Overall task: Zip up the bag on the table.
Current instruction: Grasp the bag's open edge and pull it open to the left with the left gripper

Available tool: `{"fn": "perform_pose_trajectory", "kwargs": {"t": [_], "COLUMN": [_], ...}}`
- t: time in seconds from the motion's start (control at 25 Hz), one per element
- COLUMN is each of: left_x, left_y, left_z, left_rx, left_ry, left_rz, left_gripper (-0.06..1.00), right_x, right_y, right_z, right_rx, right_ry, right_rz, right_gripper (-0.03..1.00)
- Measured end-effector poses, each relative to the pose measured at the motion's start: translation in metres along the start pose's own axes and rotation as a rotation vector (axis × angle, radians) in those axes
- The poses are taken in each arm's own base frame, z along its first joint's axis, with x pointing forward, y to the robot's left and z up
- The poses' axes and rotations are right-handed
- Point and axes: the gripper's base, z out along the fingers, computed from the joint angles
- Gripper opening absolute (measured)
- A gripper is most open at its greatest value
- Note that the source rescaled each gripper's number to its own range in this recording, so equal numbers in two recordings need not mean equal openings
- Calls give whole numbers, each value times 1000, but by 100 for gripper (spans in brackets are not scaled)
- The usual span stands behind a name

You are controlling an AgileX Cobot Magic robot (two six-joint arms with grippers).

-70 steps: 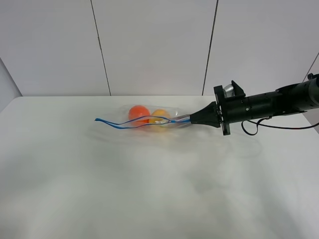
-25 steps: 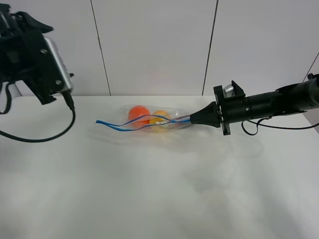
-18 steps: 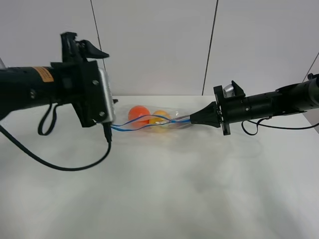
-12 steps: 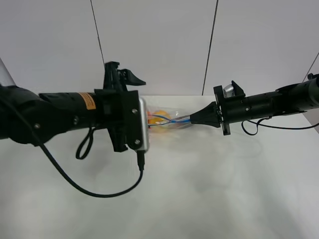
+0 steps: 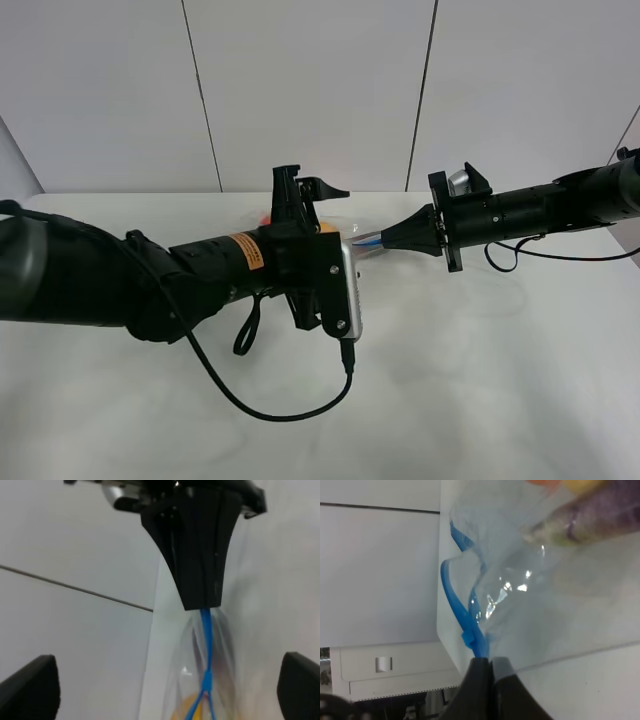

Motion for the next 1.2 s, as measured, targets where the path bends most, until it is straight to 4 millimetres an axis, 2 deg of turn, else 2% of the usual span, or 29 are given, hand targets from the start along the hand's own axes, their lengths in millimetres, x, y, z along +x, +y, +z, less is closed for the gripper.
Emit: {"fn": "perform_pose_trajectory", "kwargs": {"t": [0.12, 0.4, 0.6, 0.88, 1.2], "left_x": [7, 17, 33, 33, 32], "left_y": [-14, -28, -29, -28, -28], "left_z": [18, 45, 50, 50, 50], "left_rx": [0, -60, -91, -103, -97], "left_ry": [4, -9, 16, 11, 0], "left_rz": [-3, -3, -9, -7, 5], "left_gripper": [92, 88, 67, 40, 35], "right_x": [0, 0, 1, 1, 1], "right_y": [0, 0, -1, -1, -1], "right_z": [0, 0, 0, 0, 0], "right_rx": [0, 2, 6, 11, 11], "right_ry": [0, 3, 8, 15, 15], "right_rz": [4, 5, 3, 3, 3], "right_gripper": [0, 0, 0, 0, 0]}}
